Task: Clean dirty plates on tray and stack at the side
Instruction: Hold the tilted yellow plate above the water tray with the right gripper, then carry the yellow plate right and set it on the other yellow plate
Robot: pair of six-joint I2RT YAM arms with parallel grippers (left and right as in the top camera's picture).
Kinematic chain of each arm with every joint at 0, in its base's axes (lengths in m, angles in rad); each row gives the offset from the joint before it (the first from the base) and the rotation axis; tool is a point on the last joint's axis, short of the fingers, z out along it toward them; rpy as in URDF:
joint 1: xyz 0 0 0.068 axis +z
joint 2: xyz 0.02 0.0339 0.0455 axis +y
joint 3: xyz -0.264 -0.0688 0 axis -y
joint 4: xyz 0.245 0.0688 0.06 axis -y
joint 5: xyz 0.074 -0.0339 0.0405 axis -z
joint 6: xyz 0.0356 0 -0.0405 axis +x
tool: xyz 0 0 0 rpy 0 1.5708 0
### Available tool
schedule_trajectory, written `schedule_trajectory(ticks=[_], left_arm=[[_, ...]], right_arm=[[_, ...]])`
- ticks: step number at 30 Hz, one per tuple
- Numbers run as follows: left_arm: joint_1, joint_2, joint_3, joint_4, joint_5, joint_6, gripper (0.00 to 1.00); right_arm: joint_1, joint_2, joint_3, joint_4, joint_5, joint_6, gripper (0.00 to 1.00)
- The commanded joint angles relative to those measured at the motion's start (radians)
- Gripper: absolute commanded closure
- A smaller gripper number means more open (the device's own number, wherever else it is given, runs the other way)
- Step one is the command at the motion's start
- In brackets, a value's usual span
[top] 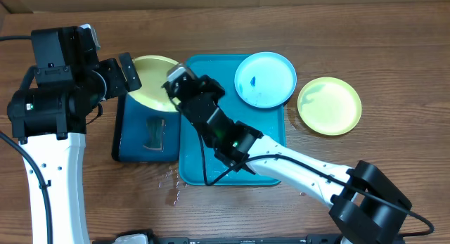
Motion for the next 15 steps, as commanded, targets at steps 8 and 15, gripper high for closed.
schedule_trajectory(ticks=[8, 15], left_arm=[[-0.001, 0.005, 0.008, 0.001, -0.01, -0.013, 0.0], [-0.001, 0.005, 0.008, 0.001, -0.01, -0.013, 0.0]], right_arm=[[-0.033, -0.018, 0.022, -0.157, 0.046, 0.433, 0.96], [-0.034, -0.018, 0.022, -0.156, 0.047, 0.467, 0.96]])
